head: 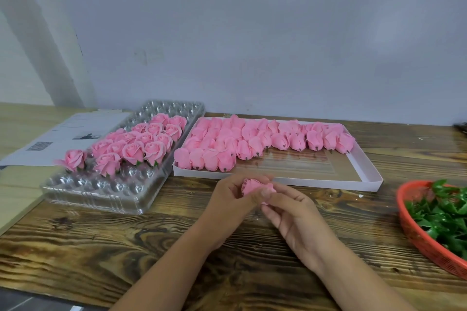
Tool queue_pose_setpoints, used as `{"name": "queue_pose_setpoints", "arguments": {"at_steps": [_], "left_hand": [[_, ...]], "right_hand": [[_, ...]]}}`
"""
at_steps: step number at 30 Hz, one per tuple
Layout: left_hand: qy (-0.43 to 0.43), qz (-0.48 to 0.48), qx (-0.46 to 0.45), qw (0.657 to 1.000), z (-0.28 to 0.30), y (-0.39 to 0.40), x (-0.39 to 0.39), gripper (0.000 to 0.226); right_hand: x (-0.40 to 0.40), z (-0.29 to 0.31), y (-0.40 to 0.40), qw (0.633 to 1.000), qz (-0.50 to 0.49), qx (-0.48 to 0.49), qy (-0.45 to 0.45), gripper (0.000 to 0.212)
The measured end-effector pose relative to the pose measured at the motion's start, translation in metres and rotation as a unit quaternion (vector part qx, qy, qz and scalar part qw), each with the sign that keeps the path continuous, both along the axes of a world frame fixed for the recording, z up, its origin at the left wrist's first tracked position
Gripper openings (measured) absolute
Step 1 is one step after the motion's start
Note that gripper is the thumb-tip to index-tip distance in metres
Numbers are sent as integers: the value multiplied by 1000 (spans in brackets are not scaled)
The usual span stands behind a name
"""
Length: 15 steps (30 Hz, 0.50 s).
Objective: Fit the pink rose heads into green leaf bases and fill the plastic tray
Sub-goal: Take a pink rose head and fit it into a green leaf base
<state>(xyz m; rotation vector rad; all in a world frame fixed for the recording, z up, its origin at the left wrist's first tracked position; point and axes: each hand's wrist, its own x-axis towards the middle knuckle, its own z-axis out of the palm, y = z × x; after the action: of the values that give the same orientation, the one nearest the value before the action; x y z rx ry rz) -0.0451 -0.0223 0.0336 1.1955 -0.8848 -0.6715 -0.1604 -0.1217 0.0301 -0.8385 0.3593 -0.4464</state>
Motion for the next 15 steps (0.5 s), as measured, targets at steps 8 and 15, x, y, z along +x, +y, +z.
{"name": "queue_pose_setpoints", "arguments": {"at_steps": [8,15], "left_hand": [[-116,22,8,993,-6,7,8,24],[-150,26,40,988,-10,10,10,30]], "right_hand": [[-4,1,-12,998,21,-14,58,35],[-6,4,-14,995,23,-20,97,19]]}}
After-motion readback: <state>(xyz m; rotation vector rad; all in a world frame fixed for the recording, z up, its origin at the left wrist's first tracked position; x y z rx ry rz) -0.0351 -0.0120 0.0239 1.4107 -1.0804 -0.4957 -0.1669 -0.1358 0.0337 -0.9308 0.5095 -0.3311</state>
